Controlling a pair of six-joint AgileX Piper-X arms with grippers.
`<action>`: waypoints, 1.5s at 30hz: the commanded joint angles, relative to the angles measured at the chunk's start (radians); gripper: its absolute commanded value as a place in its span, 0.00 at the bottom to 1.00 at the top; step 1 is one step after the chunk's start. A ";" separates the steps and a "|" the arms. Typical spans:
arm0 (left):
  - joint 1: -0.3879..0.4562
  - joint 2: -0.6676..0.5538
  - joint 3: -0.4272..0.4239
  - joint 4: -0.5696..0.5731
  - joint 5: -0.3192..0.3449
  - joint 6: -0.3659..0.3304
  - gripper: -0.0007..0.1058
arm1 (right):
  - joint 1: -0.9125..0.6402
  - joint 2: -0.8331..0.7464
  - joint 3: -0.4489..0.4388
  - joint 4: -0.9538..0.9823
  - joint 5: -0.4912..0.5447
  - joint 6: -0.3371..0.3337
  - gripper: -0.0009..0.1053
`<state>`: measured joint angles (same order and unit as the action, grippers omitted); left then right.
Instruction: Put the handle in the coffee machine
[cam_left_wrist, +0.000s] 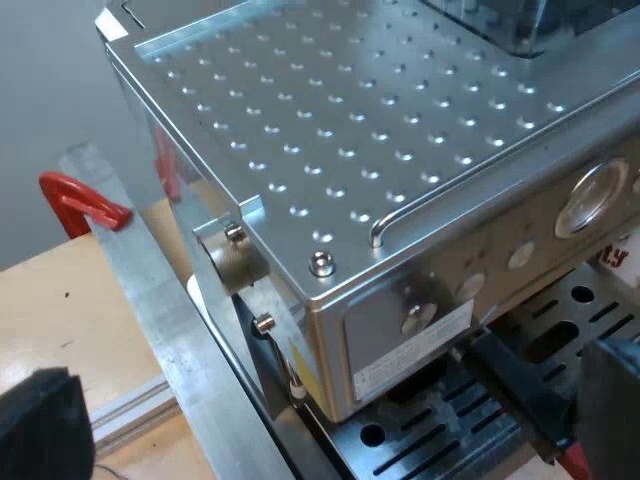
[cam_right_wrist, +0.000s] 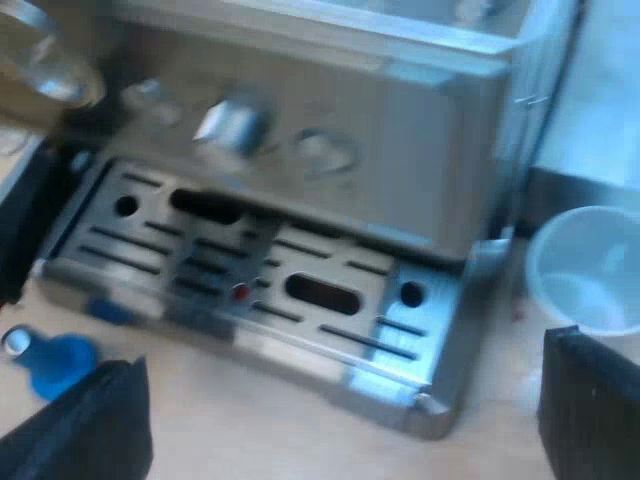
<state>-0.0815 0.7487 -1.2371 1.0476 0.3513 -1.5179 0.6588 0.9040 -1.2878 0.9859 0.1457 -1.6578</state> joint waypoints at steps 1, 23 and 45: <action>0.001 -0.010 -0.007 0.010 -0.010 -0.027 0.99 | -0.043 -0.030 -0.015 0.020 -0.014 -0.030 0.76; 0.225 -0.136 -0.007 0.057 0.097 -0.034 0.99 | -0.748 -0.127 -0.013 0.157 -0.345 -0.285 0.76; 0.225 -0.428 0.215 0.048 0.132 -0.077 0.99 | -0.747 -0.585 -0.013 0.212 -0.345 -0.293 0.76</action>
<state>0.1407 0.3478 -1.0289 1.0976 0.4831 -1.5870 -0.0851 0.3475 -1.2918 1.1888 -0.1899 -1.9361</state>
